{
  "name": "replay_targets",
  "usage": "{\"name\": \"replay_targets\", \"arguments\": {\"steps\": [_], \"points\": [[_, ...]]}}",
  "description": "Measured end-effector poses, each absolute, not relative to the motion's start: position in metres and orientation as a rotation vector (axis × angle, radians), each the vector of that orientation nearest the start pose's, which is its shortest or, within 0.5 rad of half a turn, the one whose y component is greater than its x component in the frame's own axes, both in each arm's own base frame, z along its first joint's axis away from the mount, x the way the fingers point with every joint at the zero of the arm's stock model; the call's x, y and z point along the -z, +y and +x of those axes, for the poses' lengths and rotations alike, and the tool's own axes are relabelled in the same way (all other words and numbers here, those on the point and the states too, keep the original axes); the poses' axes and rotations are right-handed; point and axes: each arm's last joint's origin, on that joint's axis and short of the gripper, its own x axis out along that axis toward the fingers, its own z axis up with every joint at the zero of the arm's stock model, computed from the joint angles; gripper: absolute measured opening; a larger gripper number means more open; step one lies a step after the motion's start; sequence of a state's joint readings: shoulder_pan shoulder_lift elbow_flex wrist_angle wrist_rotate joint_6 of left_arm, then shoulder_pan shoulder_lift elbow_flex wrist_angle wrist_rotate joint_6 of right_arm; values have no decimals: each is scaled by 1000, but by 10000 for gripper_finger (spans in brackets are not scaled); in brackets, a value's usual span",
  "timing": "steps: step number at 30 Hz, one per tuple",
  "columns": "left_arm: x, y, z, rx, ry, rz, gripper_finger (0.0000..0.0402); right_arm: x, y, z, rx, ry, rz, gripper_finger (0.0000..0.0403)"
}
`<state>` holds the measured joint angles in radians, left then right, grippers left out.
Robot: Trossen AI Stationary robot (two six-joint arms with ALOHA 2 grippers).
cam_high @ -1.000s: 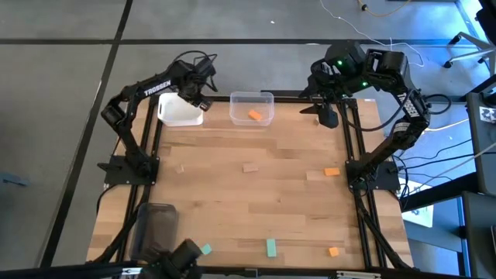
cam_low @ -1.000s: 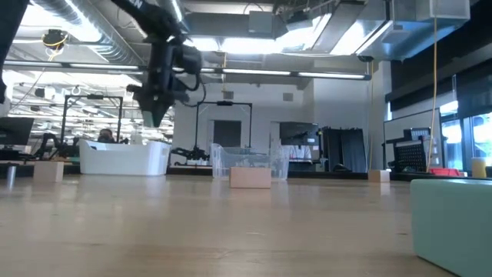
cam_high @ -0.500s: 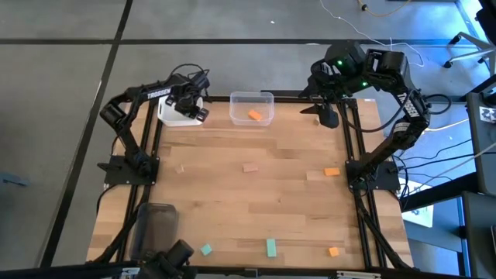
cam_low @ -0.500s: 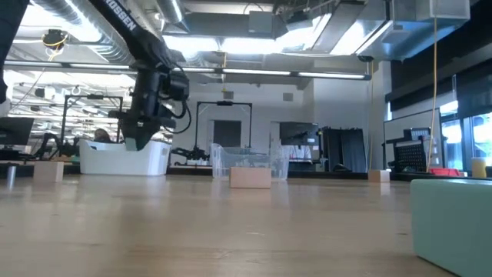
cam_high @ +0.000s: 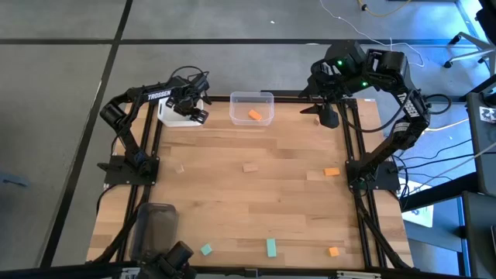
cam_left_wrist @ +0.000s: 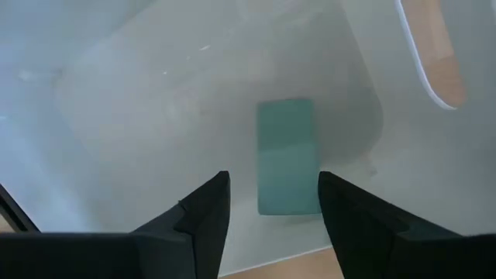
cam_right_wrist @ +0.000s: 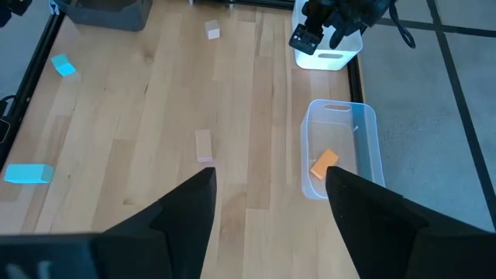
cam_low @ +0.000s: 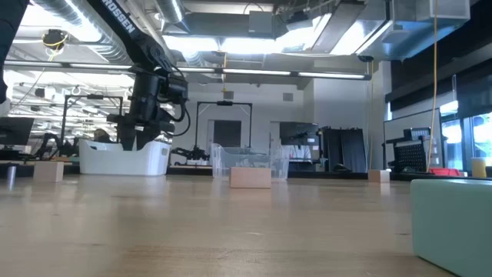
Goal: Sort & place blocks by color
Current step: Put the bottom left brown block into the black bin
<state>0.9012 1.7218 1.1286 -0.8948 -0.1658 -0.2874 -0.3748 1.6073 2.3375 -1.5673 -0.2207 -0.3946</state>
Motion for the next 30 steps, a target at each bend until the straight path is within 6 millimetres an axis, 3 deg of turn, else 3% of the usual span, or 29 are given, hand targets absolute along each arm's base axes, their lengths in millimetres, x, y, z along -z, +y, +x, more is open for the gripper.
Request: {"name": "replay_targets", "arguments": {"steps": [6, 12, 21, 30], "points": [[-185, 240, 184, -1066, 1331, -765, 188, -504, -81, 222, -15, 812, -127, 245], [-216, 222, 179, -1014, 1303, -696, 188, -504, -81, 222, -15, 813, -126, 245], [-276, 154, 175, -831, 1245, -517, 188, -504, -81, 222, -15, 813, -126, 245], [-295, 82, 175, -618, 1343, -444, 188, -504, -81, 222, -17, 813, -130, 245]]}}
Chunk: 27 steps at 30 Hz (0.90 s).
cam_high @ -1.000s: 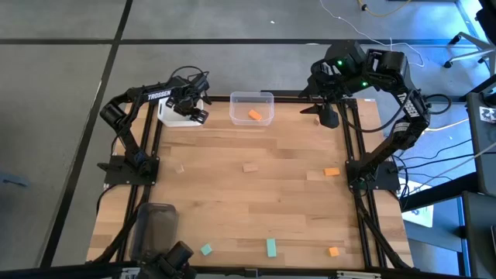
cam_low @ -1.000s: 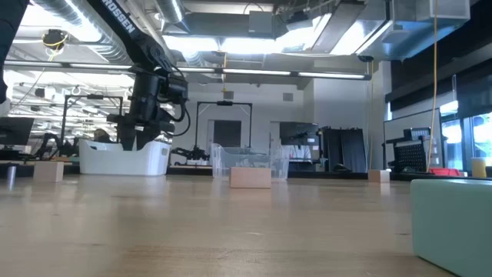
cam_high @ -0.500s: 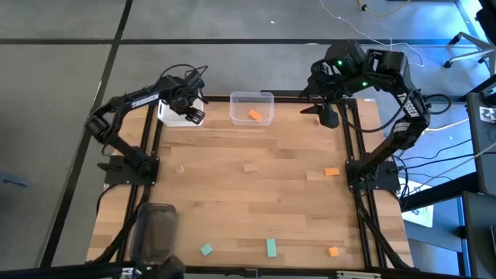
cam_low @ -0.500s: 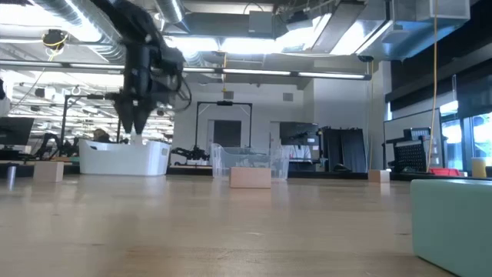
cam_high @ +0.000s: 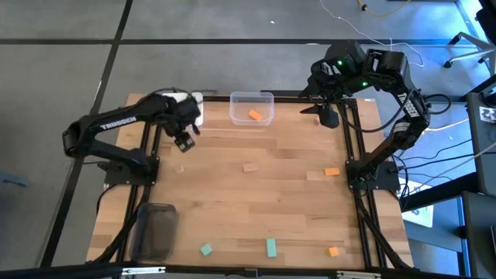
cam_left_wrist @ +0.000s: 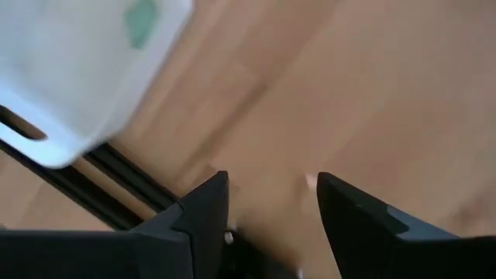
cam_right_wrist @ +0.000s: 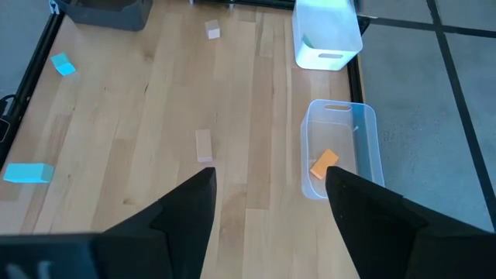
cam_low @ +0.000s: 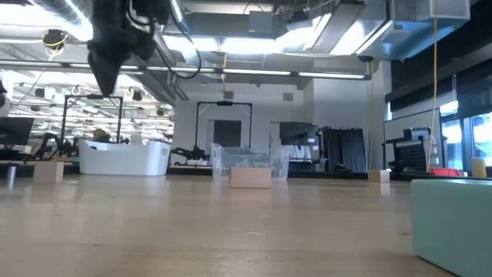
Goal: Sort & place blocks by color
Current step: Put the bottom left brown block into the black bin
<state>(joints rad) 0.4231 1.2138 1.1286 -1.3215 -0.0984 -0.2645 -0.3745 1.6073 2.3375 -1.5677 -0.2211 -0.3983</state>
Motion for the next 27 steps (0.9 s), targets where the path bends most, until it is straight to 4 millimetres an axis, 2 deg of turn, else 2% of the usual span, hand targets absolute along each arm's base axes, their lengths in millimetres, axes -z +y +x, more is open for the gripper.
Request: {"name": "replay_targets", "arguments": {"steps": [6, 10, 16, 19, 23, 27], "points": [[-294, 50, 176, -482, 1443, -395, 188, -504, -80, 222, -30, 811, -125, 245], [-285, 35, 179, -425, 1464, -455, 188, -505, -77, 223, -131, 773, -90, 245], [-243, 16, 172, -426, 1594, -526, 188, -505, -75, 223, -208, 746, -104, 245], [-224, 10, 172, -416, 1585, -507, 188, -505, -75, 223, -208, 746, -105, 245], [-208, 7, 176, -393, 1524, -502, 188, -505, -75, 223, -208, 746, -105, 245], [-198, 9, 172, -475, 1516, -452, 188, -505, -75, 223, -208, 746, -105, 245]]}}
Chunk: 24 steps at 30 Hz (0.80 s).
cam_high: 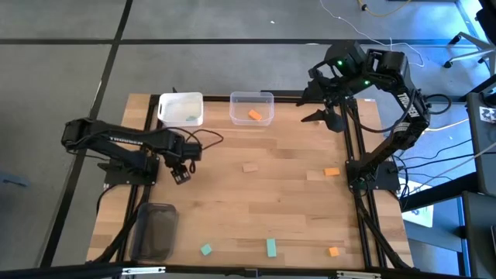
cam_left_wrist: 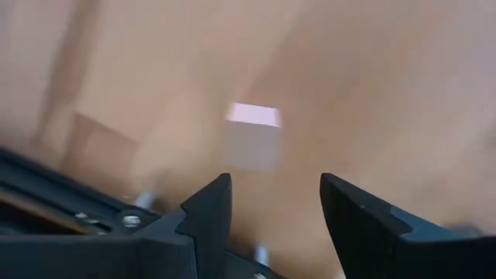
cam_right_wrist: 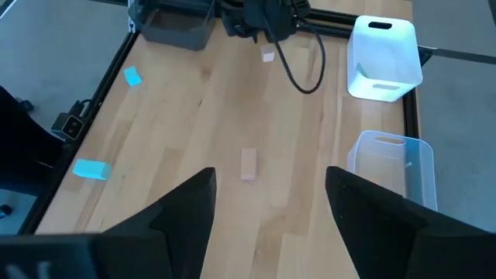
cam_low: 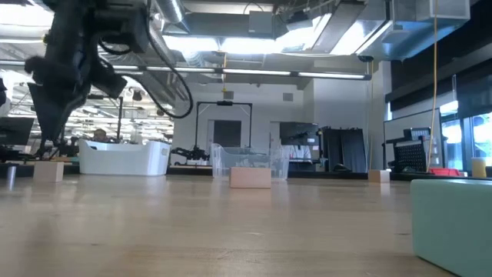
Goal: Sort & place blocks by color
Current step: Put the bottom left brown block into the black bin
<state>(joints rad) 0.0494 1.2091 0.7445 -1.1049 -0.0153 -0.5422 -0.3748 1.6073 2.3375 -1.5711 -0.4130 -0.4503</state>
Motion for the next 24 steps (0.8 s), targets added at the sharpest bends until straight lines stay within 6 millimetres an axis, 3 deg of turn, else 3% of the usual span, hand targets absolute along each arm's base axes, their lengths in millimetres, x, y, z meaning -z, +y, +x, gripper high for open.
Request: {"name": "replay_targets", "arguments": {"steps": [14, 24], "points": [[-171, 11, 167, -582, 1520, -469, 188, -505, -75, 223, -207, 746, -105, 245], [-167, 12, 172, -602, 1494, -449, 188, -506, -76, 224, -203, 730, -112, 245]]}}
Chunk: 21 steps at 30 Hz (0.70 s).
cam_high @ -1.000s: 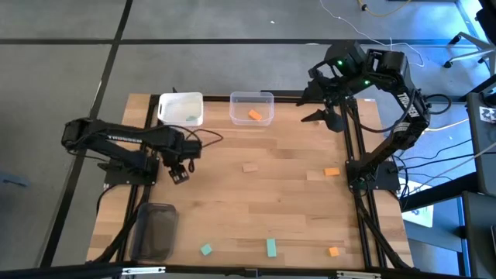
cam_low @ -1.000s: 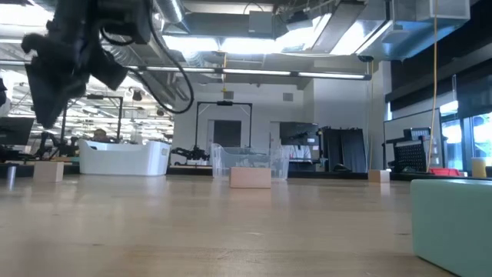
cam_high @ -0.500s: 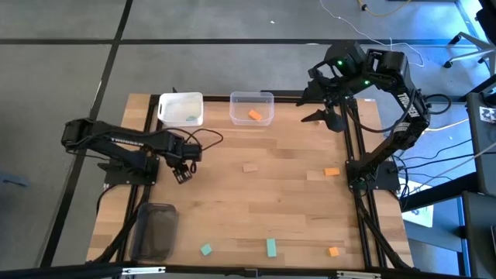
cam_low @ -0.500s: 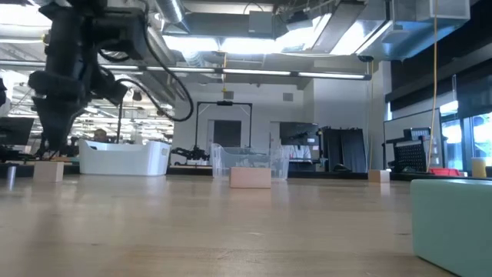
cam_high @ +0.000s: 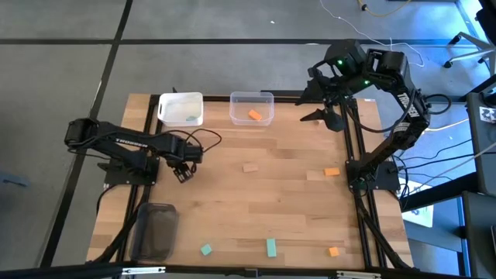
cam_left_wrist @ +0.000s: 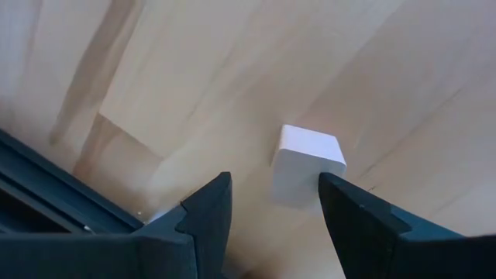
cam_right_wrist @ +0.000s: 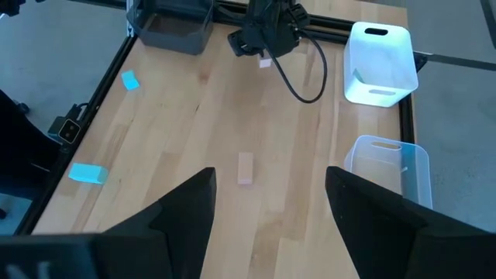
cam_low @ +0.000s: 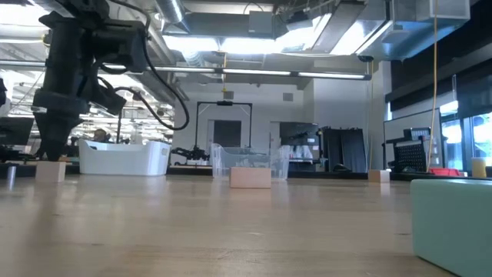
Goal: Sort & place blocks by color
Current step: Put the bottom left brown block into the black bin
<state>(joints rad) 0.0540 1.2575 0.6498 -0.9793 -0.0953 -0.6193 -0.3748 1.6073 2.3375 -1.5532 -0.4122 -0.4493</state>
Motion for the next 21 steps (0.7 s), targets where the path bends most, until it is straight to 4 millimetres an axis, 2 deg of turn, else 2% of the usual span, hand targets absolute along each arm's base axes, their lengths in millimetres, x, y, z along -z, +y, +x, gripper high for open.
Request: {"name": "replay_targets", "arguments": {"steps": [21], "points": [[-170, 9, 172, -487, 1524, -491, 188, -507, -76, 224, -201, 725, -115, 245]]}}
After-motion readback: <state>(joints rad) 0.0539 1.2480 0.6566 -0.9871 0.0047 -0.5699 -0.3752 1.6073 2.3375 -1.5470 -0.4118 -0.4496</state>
